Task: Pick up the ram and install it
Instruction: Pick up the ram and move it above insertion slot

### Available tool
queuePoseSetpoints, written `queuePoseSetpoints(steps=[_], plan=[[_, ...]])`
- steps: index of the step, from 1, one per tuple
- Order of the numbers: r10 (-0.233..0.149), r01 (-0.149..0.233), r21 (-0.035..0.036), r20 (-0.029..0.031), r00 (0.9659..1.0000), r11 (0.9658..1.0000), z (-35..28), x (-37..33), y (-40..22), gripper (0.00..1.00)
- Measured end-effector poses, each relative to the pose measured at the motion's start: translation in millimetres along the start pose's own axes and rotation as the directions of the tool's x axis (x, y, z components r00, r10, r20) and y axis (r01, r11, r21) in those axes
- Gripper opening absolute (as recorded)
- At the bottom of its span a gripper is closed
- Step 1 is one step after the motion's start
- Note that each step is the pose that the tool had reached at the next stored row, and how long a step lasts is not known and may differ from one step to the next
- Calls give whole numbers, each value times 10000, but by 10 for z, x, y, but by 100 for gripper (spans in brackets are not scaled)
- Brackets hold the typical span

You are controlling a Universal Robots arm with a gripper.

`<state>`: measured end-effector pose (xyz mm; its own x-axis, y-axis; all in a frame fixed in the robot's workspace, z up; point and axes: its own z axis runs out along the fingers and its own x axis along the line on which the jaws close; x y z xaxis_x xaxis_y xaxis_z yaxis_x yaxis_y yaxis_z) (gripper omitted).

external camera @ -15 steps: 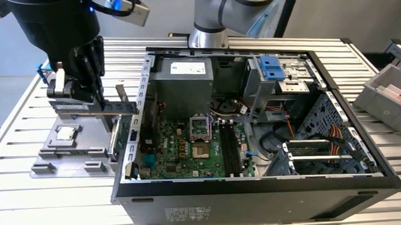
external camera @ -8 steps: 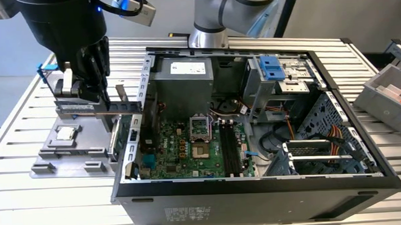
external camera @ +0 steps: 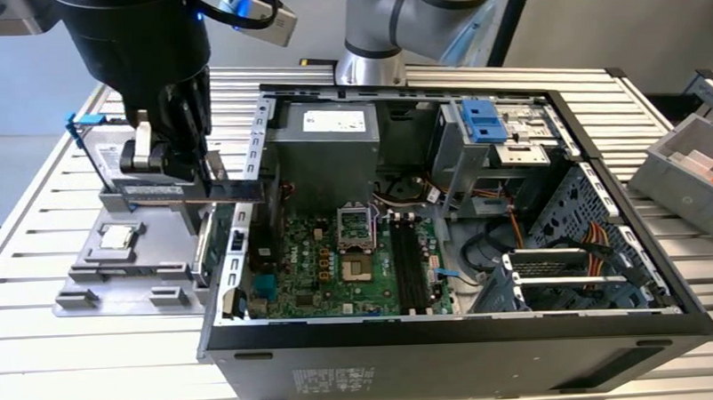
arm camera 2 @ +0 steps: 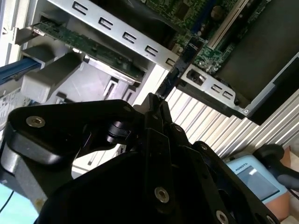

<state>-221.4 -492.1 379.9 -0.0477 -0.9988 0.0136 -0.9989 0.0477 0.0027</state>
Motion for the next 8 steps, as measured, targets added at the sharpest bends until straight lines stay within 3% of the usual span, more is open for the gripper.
queuePoseSetpoints(steps=[8], plan=[[-14, 14, 0, 0, 10000, 10000, -1, -7, -149, 0]])
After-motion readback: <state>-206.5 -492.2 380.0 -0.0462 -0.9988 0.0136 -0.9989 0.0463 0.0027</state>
